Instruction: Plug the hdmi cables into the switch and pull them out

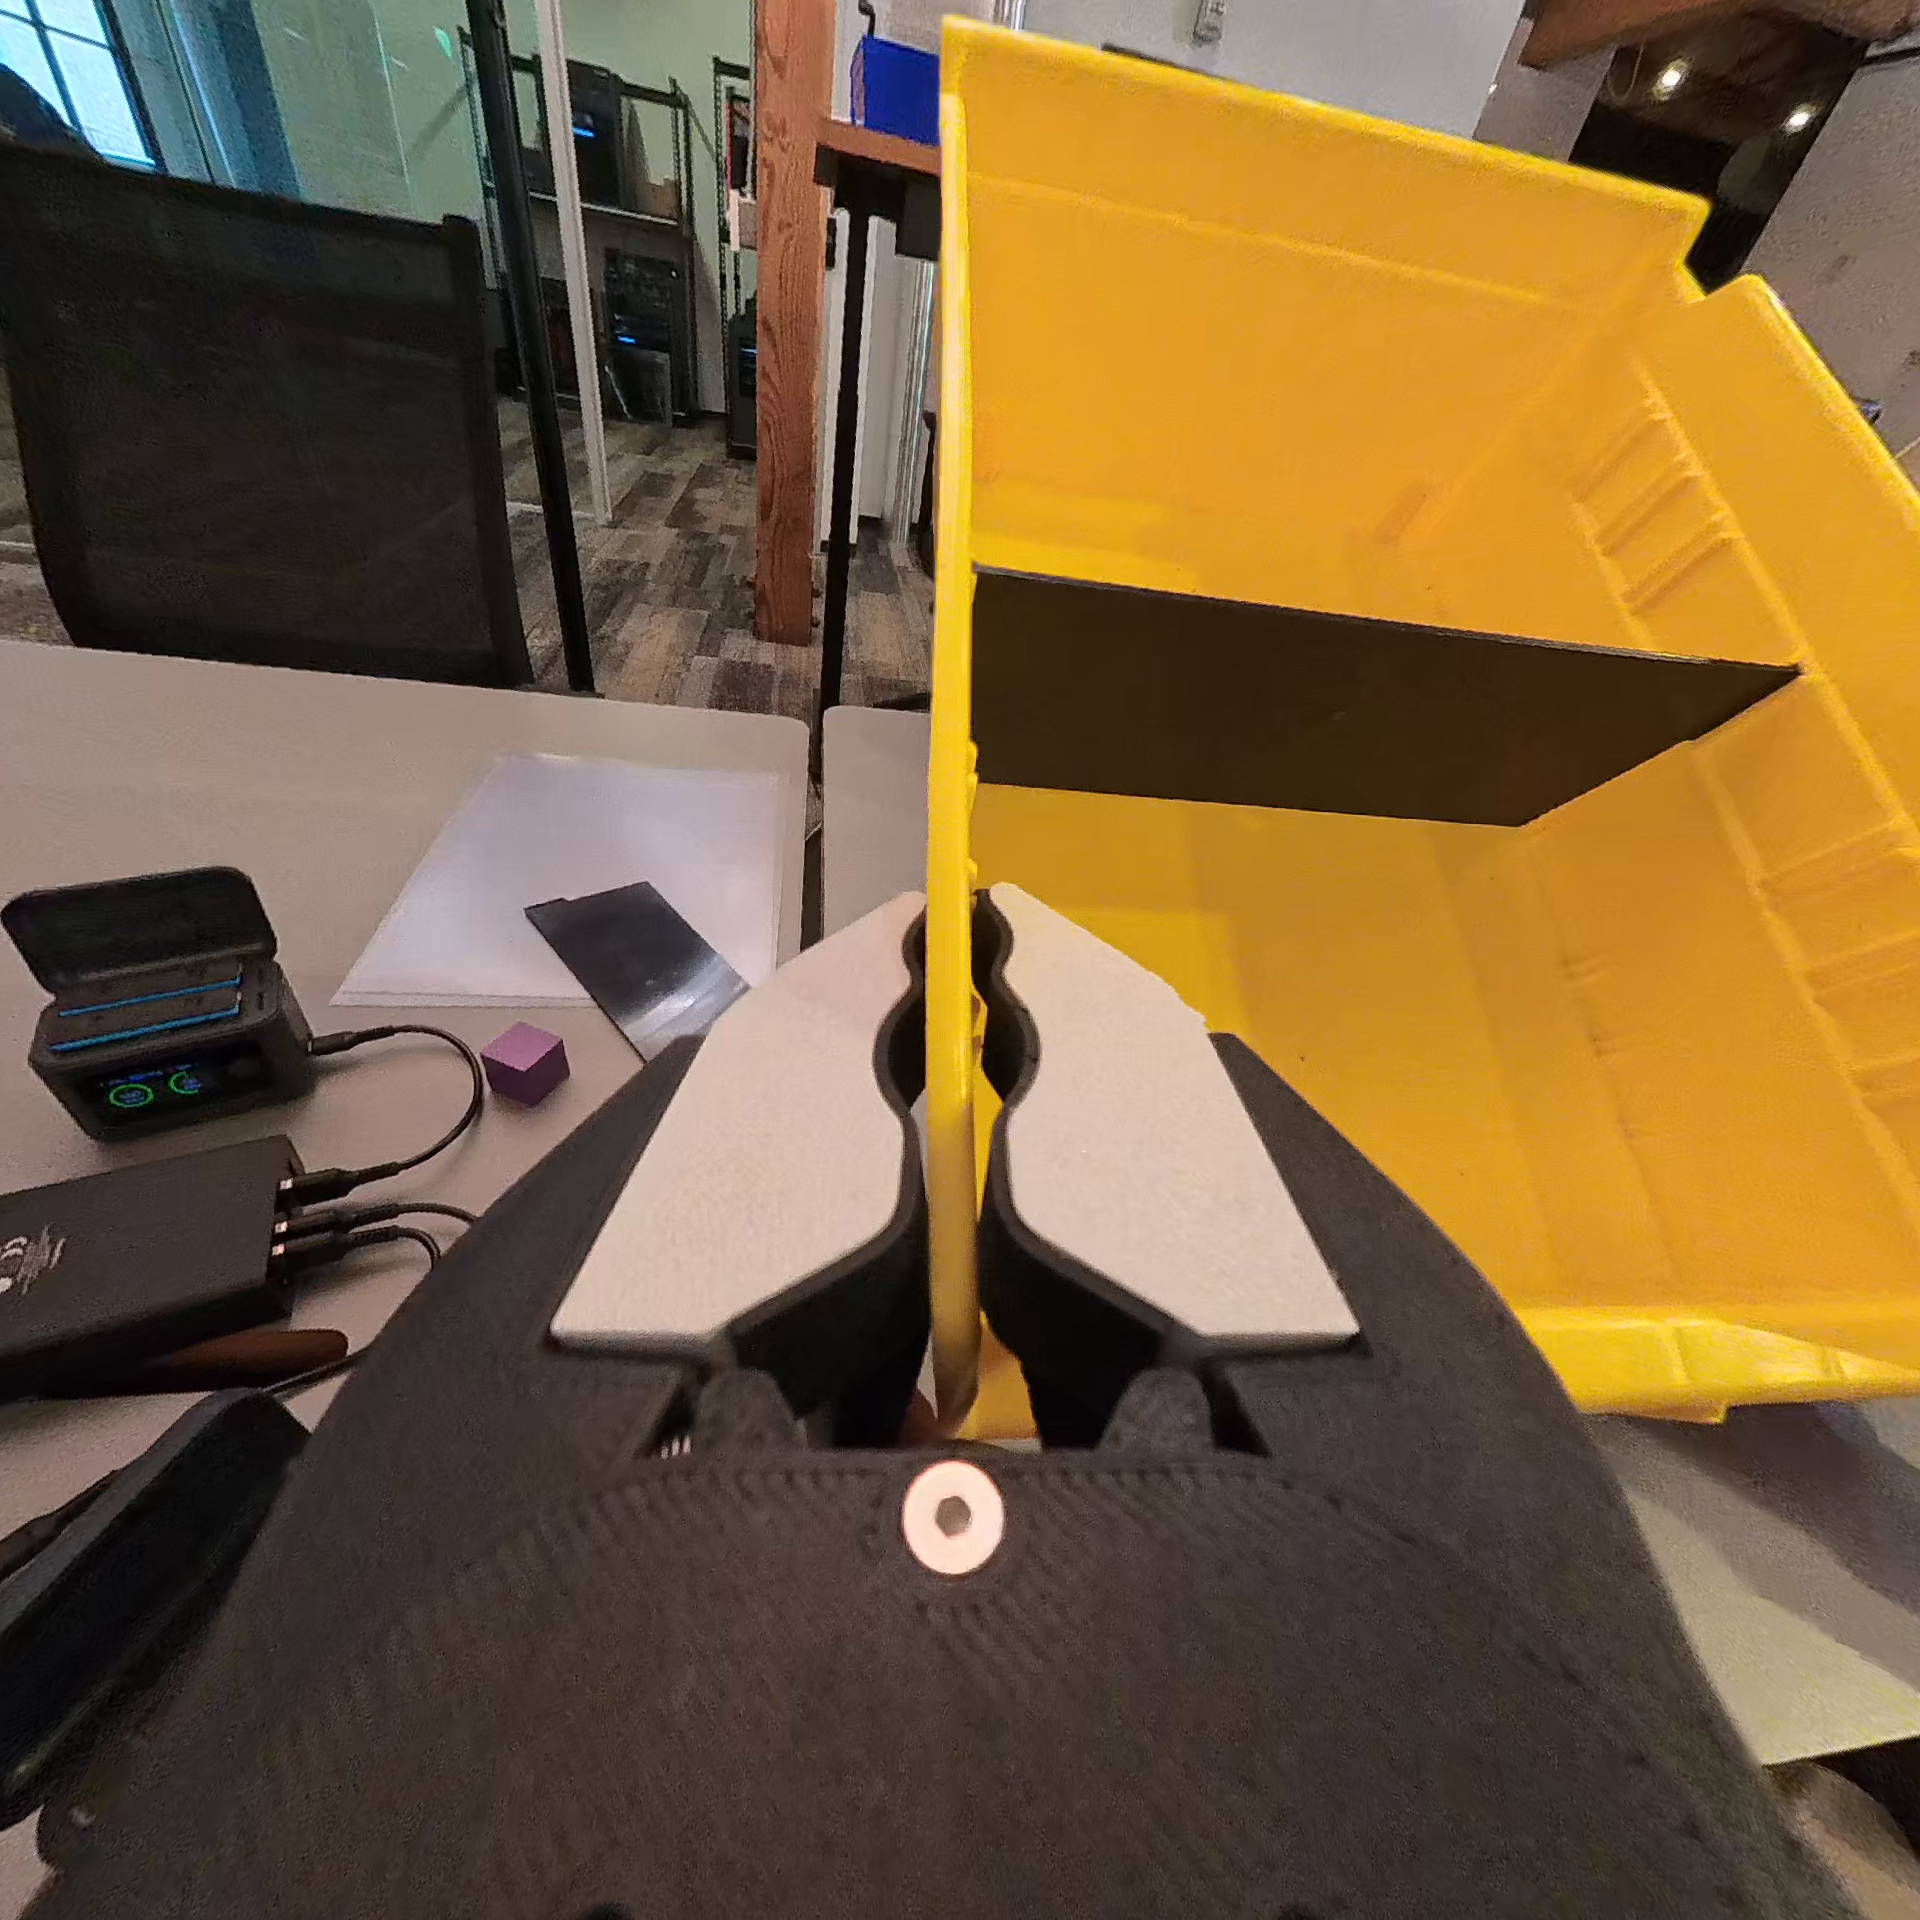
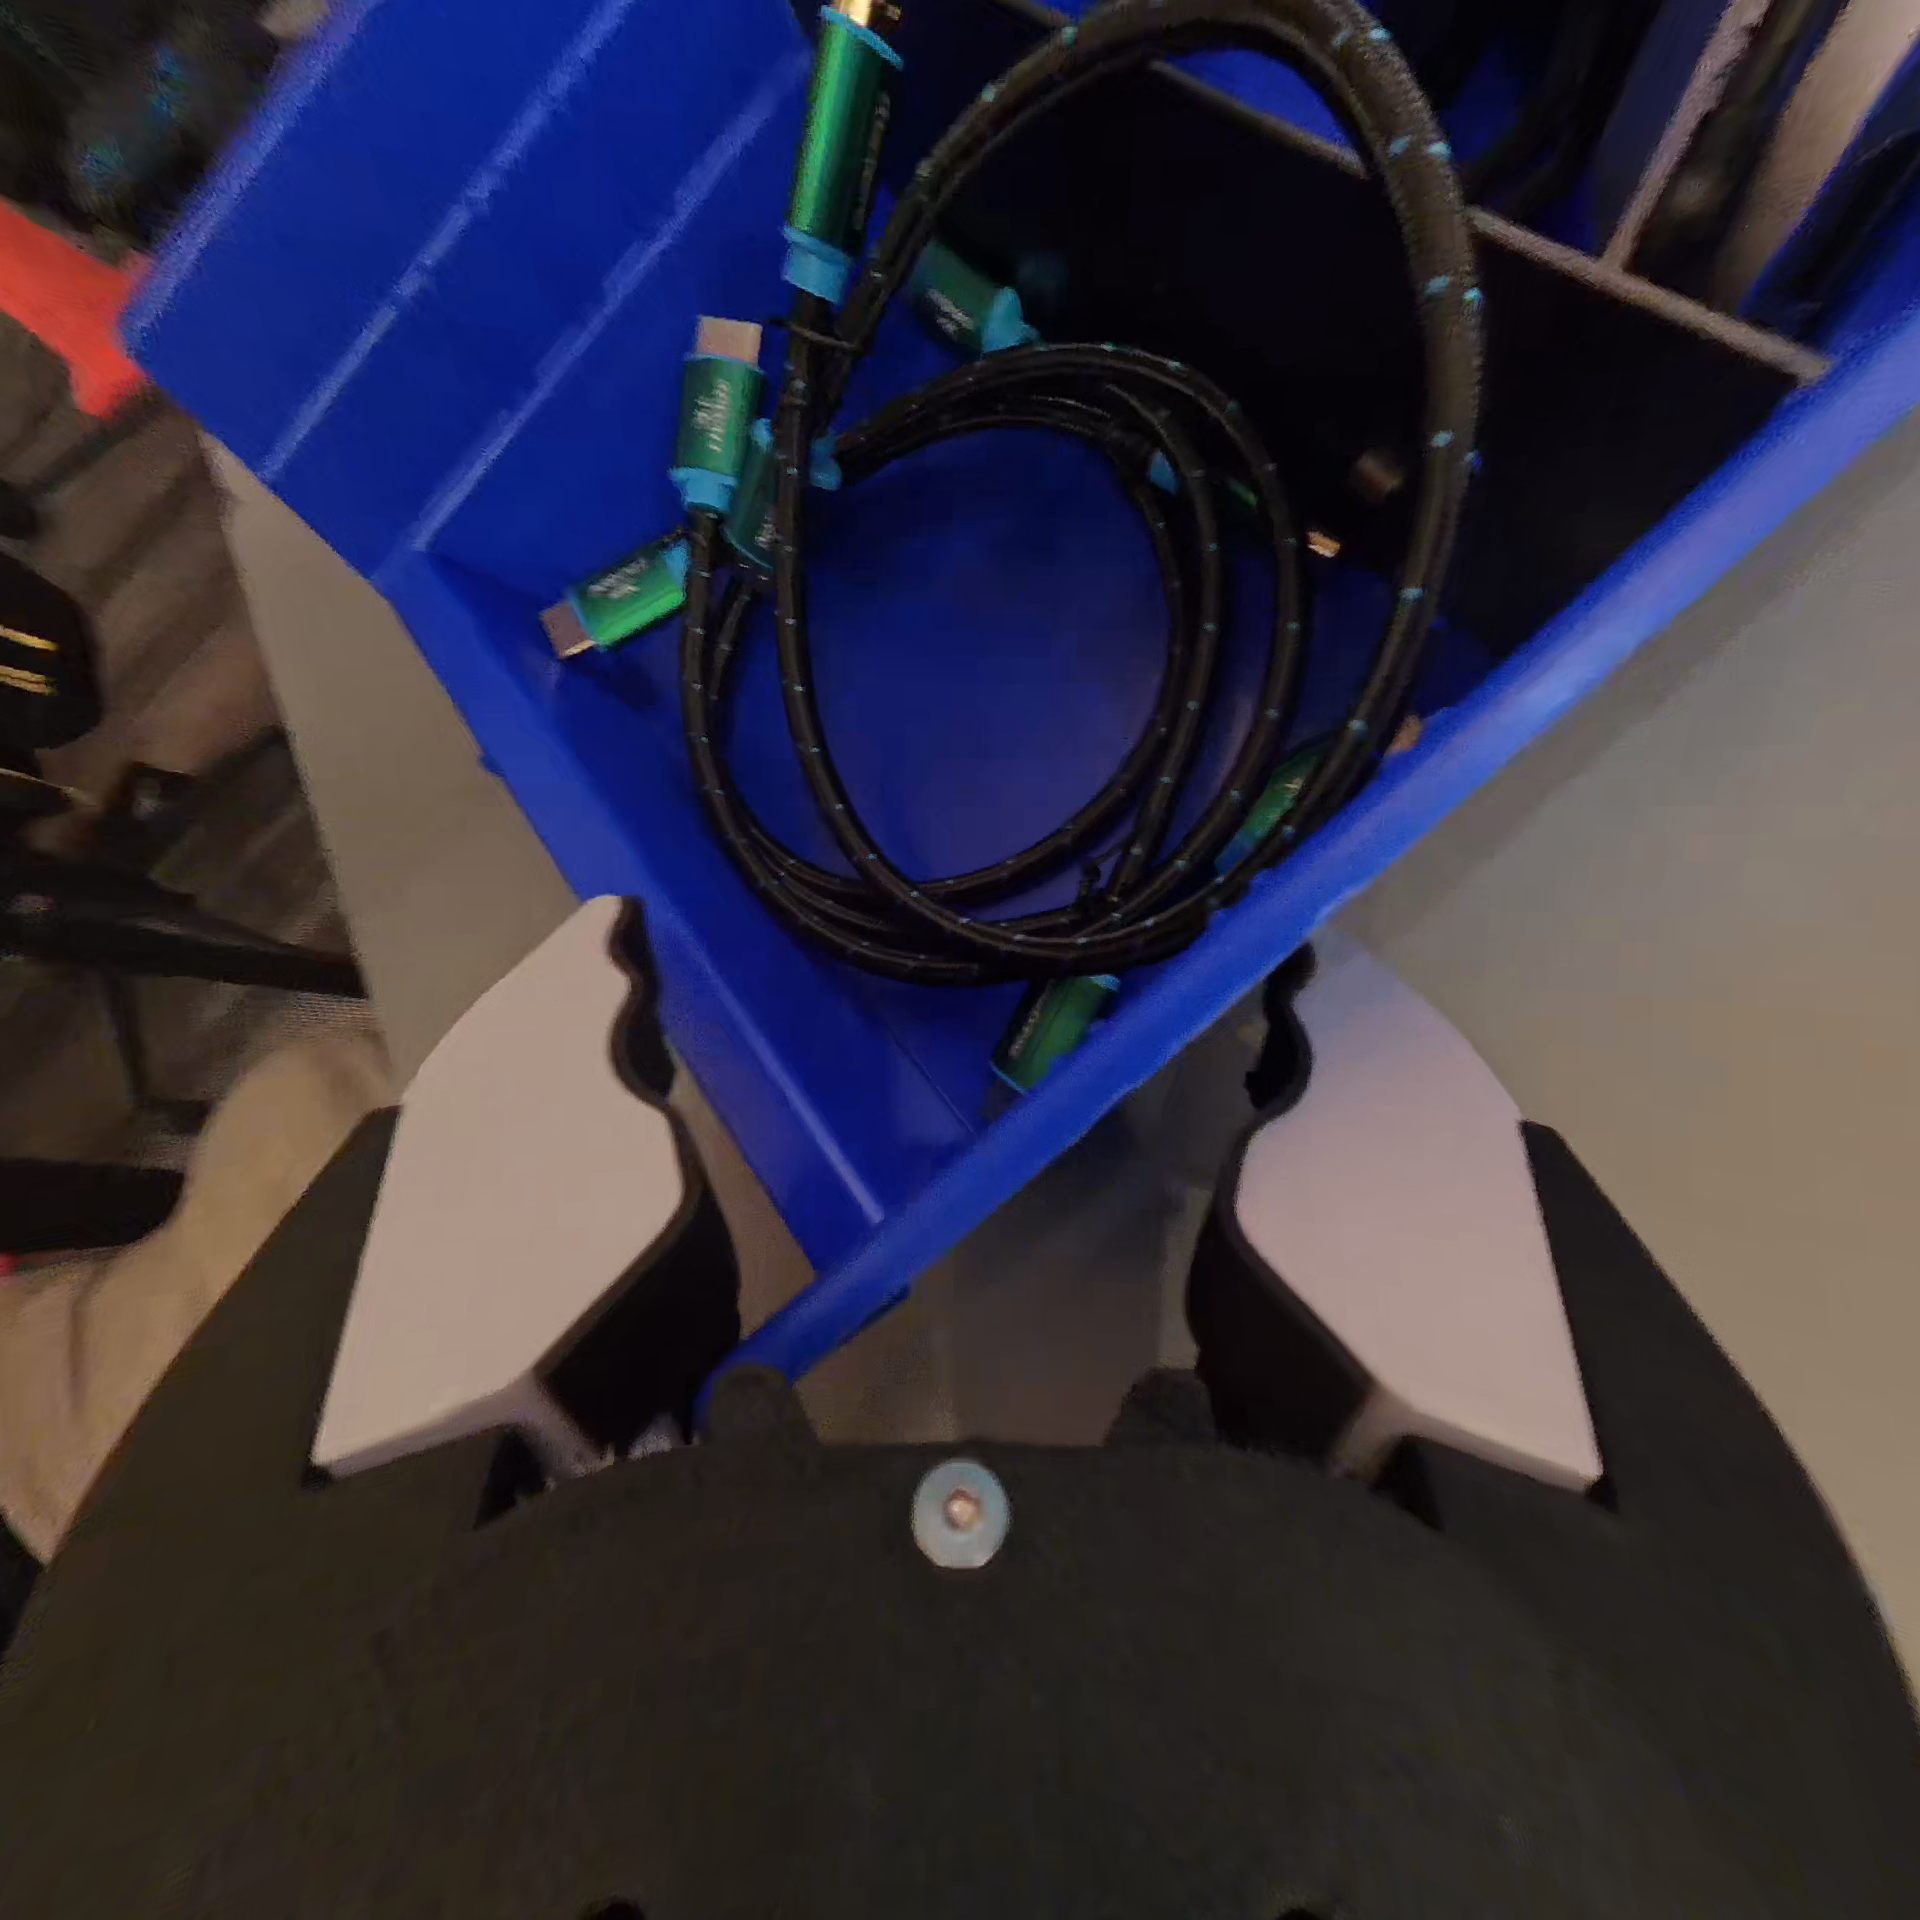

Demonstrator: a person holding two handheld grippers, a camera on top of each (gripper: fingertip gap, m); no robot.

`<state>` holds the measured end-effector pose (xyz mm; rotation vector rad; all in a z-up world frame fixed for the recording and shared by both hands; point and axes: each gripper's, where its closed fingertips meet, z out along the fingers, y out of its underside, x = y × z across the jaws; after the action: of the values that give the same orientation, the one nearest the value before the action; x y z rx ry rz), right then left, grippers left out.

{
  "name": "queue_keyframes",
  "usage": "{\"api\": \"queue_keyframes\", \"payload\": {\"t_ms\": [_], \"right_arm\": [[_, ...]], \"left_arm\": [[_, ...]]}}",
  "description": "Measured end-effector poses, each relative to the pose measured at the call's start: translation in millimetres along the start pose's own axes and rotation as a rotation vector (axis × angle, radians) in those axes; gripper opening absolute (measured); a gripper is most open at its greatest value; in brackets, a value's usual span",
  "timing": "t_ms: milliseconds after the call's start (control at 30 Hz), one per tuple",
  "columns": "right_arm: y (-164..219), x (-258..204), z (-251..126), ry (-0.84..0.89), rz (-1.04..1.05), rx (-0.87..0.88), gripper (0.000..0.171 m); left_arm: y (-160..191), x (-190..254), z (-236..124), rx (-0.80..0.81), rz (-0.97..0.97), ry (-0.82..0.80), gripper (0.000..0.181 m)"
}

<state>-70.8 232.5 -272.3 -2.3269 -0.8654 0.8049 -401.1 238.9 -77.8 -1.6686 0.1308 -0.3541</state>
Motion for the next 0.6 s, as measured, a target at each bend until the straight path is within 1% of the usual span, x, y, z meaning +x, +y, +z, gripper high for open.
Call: {"api": "queue_keyframes", "payload": {"t_ms": [100,200,300,367,433,500,600], "right_arm": [[-7,-31,26,-0.133,0.078,-0.007,0.131],[-10,-58,36,-0.215,0.066,-0.007,0.145],[-5,-73,31,-0.291,0.053,-0.049,0.145],[-8,-71,16,-0.303,0.058,-0.015,0.145],[-11,-58,-5,-0.274,0.054,0.014,0.146],[-18,-42,-37,-0.242,0.054,0.086,0.143],[-24,-28,-97,-0.215,0.017,0.2,0.137]], "left_arm": [[-6,8,-1,0.01,0.015,0.012,0.005],[-10,18,-1,0.02,0.02,0.03,0.005],[-12,27,2,0.024,0.013,0.049,0.005],[-13,36,4,0.025,0.013,0.063,0.005],[-14,47,7,0.027,0.014,0.079,0.005],[-12,62,12,0.019,0.013,0.094,0.004],[-7,95,25,0.001,0.027,0.115,0.004]]}}
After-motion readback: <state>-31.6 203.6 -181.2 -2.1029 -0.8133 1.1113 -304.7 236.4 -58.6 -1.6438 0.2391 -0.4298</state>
